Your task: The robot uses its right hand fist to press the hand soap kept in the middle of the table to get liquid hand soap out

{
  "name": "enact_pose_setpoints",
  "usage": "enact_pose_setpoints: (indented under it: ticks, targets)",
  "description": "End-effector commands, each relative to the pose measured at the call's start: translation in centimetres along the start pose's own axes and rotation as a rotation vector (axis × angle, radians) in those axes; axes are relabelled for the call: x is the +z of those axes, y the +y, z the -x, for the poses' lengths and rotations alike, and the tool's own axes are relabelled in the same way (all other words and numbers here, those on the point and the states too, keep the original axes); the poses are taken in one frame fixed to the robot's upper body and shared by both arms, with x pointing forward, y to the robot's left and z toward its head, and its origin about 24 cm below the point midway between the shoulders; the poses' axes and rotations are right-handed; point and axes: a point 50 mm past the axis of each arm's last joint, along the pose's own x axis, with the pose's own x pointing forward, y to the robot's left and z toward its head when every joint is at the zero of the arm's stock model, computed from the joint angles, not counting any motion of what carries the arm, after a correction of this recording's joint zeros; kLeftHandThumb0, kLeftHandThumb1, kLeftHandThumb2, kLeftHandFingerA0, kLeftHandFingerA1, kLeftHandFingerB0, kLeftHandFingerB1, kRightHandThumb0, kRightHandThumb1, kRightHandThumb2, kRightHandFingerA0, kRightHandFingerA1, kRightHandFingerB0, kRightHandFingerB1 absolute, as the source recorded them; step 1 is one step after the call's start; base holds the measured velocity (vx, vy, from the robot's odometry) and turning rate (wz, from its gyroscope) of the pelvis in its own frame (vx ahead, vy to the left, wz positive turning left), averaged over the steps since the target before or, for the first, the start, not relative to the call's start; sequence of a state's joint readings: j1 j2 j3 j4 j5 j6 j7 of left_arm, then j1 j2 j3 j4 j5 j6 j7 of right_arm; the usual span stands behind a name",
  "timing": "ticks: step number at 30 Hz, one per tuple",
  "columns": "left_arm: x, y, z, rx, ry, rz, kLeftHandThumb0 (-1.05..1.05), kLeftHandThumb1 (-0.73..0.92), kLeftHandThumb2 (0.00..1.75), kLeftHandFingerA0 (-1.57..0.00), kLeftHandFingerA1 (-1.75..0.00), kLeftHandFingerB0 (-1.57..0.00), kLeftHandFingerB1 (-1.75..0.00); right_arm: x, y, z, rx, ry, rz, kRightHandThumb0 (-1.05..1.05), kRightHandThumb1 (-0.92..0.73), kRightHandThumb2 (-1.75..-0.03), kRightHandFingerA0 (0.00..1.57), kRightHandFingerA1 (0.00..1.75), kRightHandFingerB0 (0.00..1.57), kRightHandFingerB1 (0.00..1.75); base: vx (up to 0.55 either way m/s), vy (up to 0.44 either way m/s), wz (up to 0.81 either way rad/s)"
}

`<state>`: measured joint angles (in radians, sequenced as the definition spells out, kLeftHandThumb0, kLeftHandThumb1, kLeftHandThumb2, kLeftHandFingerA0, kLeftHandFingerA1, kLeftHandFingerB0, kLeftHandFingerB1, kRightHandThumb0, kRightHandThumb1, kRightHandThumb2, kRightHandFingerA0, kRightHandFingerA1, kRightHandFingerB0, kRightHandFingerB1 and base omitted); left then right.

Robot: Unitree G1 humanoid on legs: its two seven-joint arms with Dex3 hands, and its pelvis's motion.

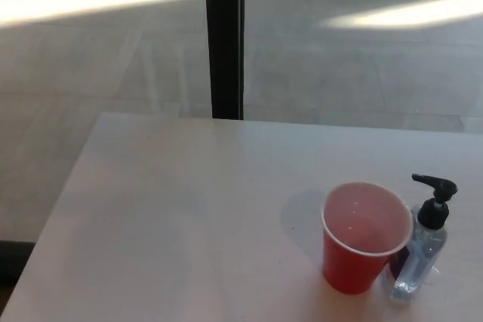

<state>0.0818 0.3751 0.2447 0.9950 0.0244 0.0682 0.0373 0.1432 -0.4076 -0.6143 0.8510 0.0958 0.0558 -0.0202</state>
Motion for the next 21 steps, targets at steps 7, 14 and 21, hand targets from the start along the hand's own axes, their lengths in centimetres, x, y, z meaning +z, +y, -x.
enact_pose_setpoints:
  ticks: [7,14,21]
  targets:
    - [0.3,3.7,-0.3,0.156,0.052,0.123,-0.2,0.44,0.94,-0.7,-0.85,-0.53,-0.76,10.7,-7.7,-0.2,-0.214,-0.29,-0.61,-0.36,-0.77,-0.62,0.63,0.66,0.38,0.4,0.0,0.0,0.0]
    - [0.1,3.8,-0.2,0.153,0.046,0.148,-0.22,0.43,0.96,-0.66,-0.84,-0.46,-0.74,19.8,-6.2,2.3,-0.108,-0.575,-0.798,-0.17,-0.63,-0.8,1.19,0.61,0.74,0.5,0.0,0.0,0.0]
    - [0.1,3.8,-0.2,0.156,0.05,0.139,-0.26,0.42,0.98,-0.7,-0.87,-0.55,-0.78,25.9,-3.4,7.1,0.071,-0.801,-0.762,-0.86,-0.16,-0.68,1.57,0.79,1.49,0.64,0.0,0.0,0.0]
